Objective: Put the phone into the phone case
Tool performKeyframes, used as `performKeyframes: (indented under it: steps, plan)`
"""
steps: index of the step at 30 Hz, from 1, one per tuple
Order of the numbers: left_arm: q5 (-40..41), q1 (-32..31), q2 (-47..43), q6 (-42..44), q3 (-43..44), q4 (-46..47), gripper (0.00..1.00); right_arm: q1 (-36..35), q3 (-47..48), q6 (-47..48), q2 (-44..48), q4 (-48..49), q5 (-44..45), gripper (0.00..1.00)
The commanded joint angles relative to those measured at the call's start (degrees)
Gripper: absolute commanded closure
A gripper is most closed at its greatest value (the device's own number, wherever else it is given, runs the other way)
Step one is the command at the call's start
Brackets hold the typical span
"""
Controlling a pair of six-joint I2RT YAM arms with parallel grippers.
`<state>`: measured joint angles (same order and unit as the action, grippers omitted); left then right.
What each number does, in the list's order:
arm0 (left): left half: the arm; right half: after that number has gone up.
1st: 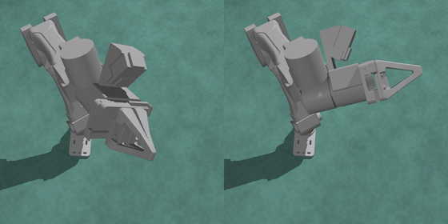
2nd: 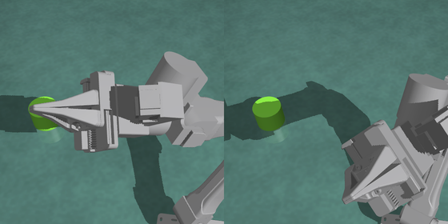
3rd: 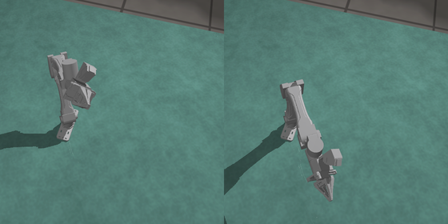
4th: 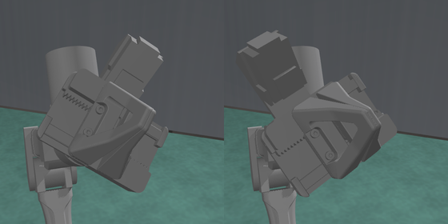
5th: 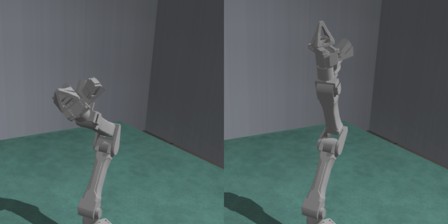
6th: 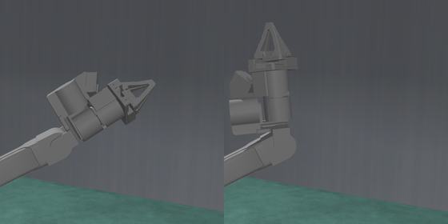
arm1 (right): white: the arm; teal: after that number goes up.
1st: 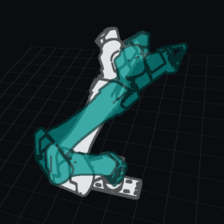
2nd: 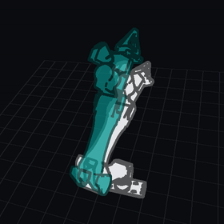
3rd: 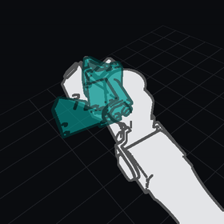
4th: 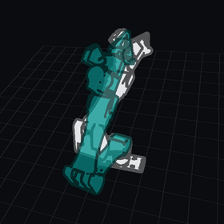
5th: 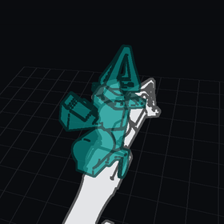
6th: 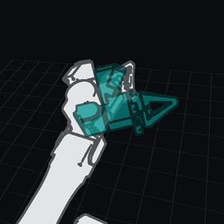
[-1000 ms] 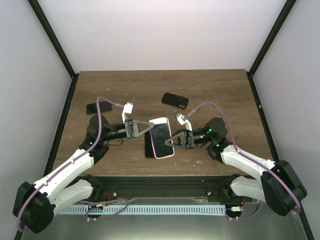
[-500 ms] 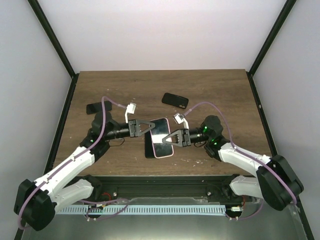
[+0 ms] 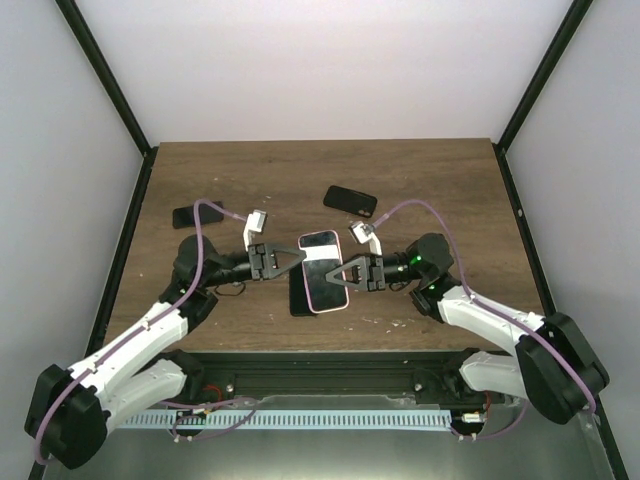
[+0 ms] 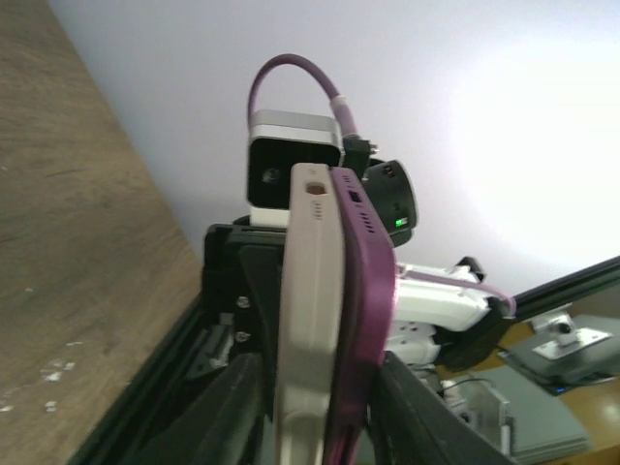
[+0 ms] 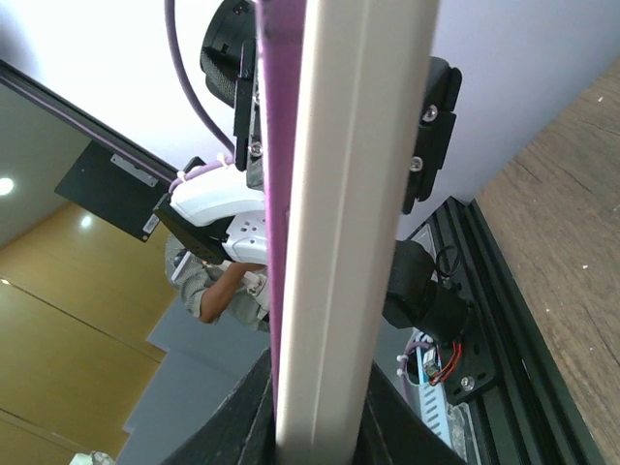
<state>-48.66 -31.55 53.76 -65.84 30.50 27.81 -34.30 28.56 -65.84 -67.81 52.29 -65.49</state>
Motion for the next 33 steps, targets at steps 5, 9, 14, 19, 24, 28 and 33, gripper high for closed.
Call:
performKeyframes:
  steps: [5,9,14,19,24,28,33]
  plan:
    - [-1.34,-0.09,-0.36,-5.54,-1.41,10.96,0.75,-0.83,0.92,-3.55,-0.44,11.70,-1.61,0.84]
    - [-1.85,-0.01,-0.02,-5.90,-1.26,10.92,0.50,-1.24,0.80,-4.27,-0.54,13.36,-1.57,0.85]
    - [-1.78,-0.06,-0.11,-8.33,-2.26,15.59,0.54,-1.47,0.89,-4.52,-0.46,13.80,-2.08,0.85]
    - [-1.41,-0.04,0.45,-8.44,-1.84,16.25,0.71,-2.11,1.09,-3.64,-0.99,13.45,-2.65,0.85]
    - [-1.35,-0.05,1.16,-7.40,-1.35,14.79,0.90,-2.44,1.04,-3.85,-1.65,13.27,-2.36,0.78]
    - [0.06,-0.08,-0.29,-2.74,-0.40,7.46,0.94,-2.43,1.68,-2.86,-1.16,11.14,-1.30,0.69]
    - [1.84,-0.09,-3.06,3.33,2.40,-4.23,0.90,-2.44,2.42,-1.30,-0.80,7.73,0.66,0.82]
